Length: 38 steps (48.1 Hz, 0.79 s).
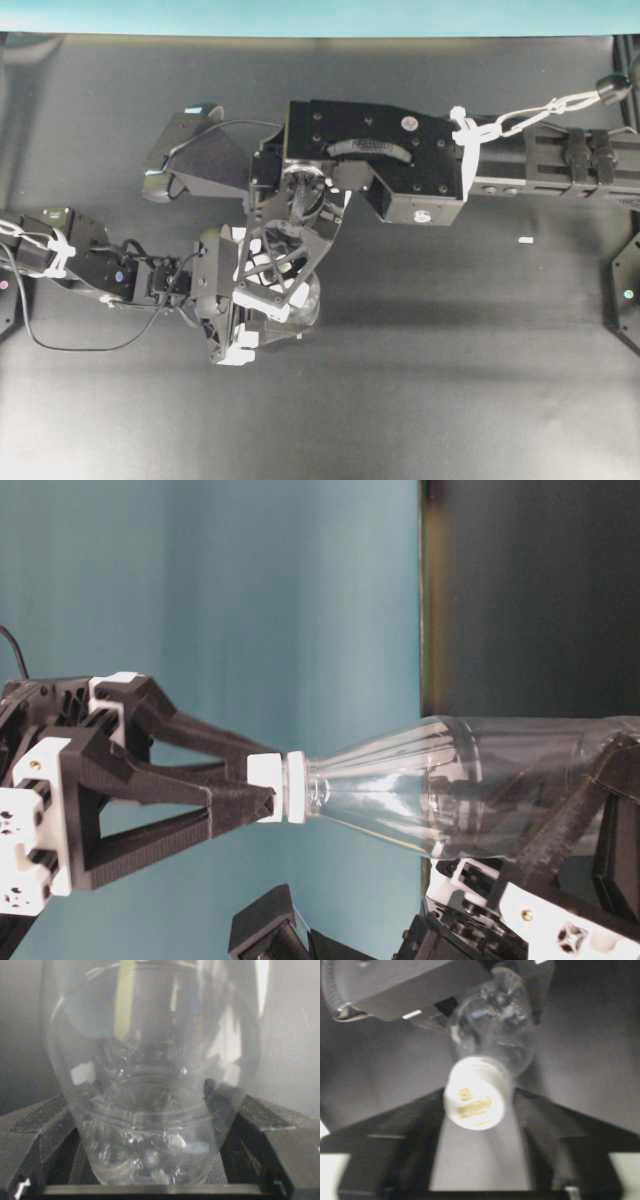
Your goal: Open the bottle cap by holding the bottle with the left arm and twisting the cap with the right arm.
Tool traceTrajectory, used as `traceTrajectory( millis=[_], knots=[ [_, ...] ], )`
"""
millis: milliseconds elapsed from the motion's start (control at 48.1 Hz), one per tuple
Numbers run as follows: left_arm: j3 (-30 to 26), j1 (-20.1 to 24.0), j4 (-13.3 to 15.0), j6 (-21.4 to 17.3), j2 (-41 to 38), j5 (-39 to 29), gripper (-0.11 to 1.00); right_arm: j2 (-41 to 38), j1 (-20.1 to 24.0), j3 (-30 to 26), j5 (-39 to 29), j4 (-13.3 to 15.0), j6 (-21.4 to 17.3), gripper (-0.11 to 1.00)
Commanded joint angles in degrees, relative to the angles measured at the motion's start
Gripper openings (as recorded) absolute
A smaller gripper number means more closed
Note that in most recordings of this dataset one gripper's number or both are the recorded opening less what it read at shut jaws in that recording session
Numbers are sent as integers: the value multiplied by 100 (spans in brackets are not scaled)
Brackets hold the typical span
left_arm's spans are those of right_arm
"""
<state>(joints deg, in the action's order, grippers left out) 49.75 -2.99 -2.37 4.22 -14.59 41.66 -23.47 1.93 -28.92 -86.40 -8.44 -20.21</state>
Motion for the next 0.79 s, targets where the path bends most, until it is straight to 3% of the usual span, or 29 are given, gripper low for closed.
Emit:
traceTrajectory(
  millis=[0,104,291,499,624,769],
  knots=[
    [-35,-26,-26,0,0,0,82,-9,0,-26,-9,0,53,37],
    [-44,-18,-18,0,0,0,82,-18,9,-44,-9,0,246,37],
    [-44,-26,-26,0,0,0,82,-35,18,-105,-62,-149,1213,37],
    [-53,-26,-26,0,0,0,82,-62,9,-176,-97,-149,2558,37],
    [-53,-26,-18,9,0,0,82,-62,9,-167,-97,-149,3612,37],
    [-26,-35,-26,9,0,-9,82,-62,18,-176,-97,-149,4482,37]
  ],
)
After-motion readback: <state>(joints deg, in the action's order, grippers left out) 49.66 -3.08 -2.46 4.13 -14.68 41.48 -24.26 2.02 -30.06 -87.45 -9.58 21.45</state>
